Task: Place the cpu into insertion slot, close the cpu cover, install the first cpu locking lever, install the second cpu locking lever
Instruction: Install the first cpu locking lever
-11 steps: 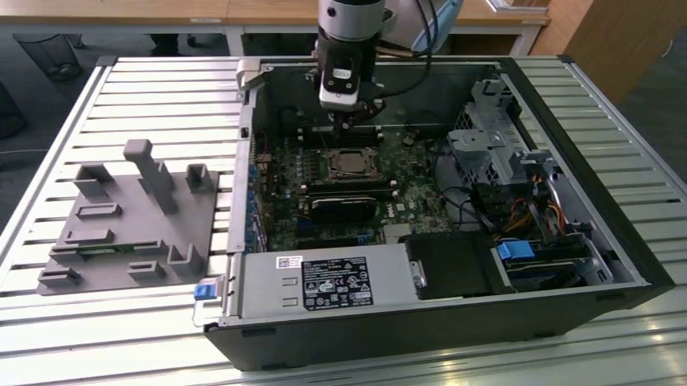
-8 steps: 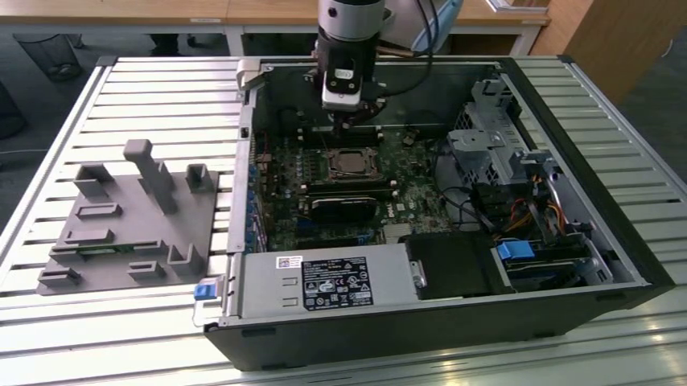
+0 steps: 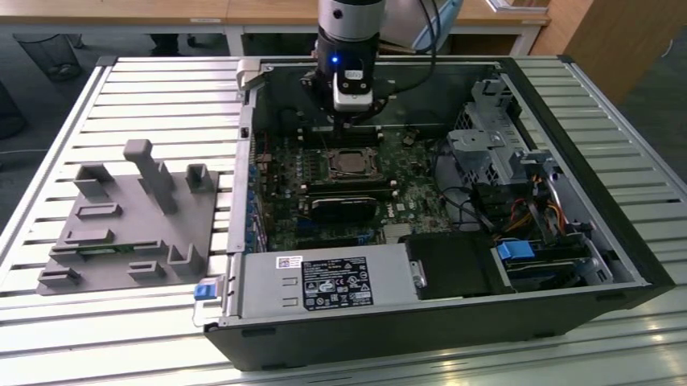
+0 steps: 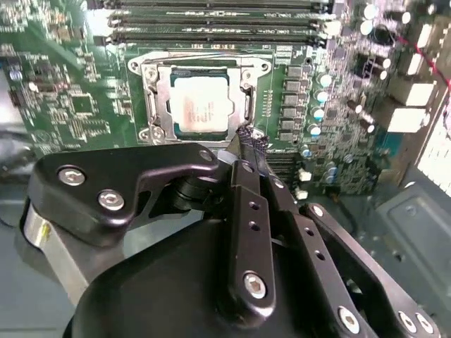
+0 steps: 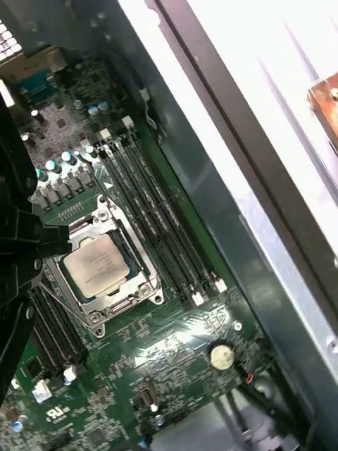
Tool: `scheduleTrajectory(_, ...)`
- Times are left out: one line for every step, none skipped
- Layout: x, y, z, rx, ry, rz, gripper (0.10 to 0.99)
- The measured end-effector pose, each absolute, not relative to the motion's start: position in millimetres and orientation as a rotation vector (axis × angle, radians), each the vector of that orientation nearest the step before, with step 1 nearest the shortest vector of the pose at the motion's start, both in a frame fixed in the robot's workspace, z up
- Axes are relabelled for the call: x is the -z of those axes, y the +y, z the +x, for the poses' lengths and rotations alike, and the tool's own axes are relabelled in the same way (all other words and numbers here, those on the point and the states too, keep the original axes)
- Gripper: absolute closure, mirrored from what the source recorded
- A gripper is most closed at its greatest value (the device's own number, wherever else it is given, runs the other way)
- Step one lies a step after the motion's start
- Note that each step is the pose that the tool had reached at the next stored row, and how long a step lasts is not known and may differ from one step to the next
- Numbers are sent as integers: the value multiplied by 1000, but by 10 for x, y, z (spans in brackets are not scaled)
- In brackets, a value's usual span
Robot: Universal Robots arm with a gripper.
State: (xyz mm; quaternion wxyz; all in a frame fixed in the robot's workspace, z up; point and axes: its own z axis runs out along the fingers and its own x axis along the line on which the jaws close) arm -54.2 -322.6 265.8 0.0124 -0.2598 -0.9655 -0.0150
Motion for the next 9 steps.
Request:
scheduleTrajectory(-2657, -3226, -542, 46, -3018, -776, 969)
scheduleTrajectory(-2657, -3226, -542, 46, -3025, -749, 969)
scheduleTrajectory(-2656, -3226, -542, 46, -3031, -721, 969)
scheduleTrajectory(-2656, -3226, -542, 45, -3037, -694, 969)
scheduleTrajectory(-2655, -3226, -542, 45, -3043, -664, 969)
scheduleTrajectory(-2655, -3226, -542, 44, -3049, -637, 969)
scheduleTrajectory(-2654, -3226, -542, 44, -3058, -588, 969)
scheduleTrajectory(-2653, -3226, -542, 43, -3063, -561, 969)
scheduleTrajectory(-2653, -3226, -542, 43, -3069, -525, 969)
